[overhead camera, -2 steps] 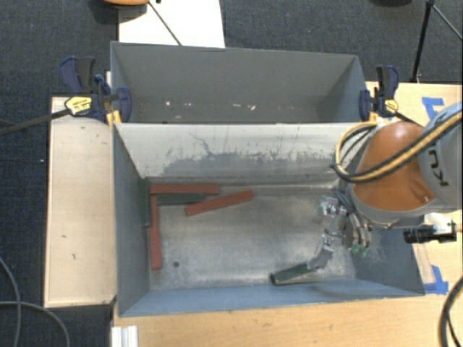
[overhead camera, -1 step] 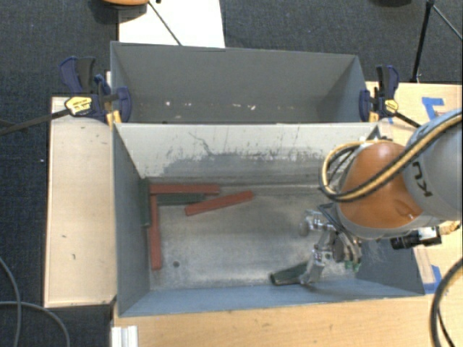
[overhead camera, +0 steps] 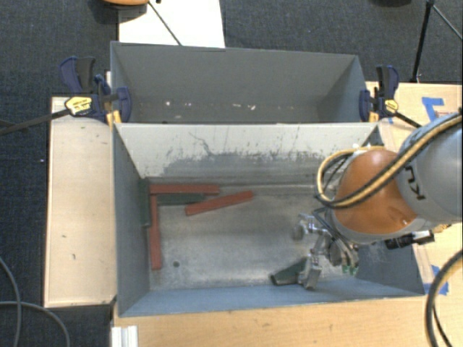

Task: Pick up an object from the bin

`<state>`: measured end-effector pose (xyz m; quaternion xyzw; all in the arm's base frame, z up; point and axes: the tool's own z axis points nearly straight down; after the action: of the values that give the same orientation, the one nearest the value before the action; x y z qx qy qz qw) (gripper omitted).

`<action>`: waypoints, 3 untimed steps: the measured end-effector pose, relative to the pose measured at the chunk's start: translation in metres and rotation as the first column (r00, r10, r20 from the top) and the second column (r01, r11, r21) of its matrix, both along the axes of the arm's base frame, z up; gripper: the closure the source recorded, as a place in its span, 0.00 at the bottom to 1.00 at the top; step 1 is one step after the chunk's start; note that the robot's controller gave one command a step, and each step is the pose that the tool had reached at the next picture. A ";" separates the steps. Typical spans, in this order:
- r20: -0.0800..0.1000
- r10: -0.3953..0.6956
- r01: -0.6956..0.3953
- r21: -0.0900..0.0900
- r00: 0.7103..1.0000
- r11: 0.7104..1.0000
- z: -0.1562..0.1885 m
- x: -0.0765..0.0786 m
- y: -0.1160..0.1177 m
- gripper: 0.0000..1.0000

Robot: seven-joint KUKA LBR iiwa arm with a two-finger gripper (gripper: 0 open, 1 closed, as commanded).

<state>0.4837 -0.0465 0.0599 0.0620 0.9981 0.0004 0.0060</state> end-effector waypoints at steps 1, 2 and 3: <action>-0.003 -0.004 0.004 -0.001 1.000 1.000 0.013 -0.002 0.032 0.00; -0.008 0.377 -0.377 -0.001 0.926 0.926 0.017 -0.001 -0.030 1.00; -0.005 0.376 -0.376 -0.002 0.927 0.927 0.018 0.000 -0.030 0.00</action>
Offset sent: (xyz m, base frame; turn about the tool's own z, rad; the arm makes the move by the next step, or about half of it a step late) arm -0.0015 -0.0301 0.0166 -0.3876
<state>0.4841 -0.0764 0.0774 -0.1304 0.9915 -0.0002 0.0036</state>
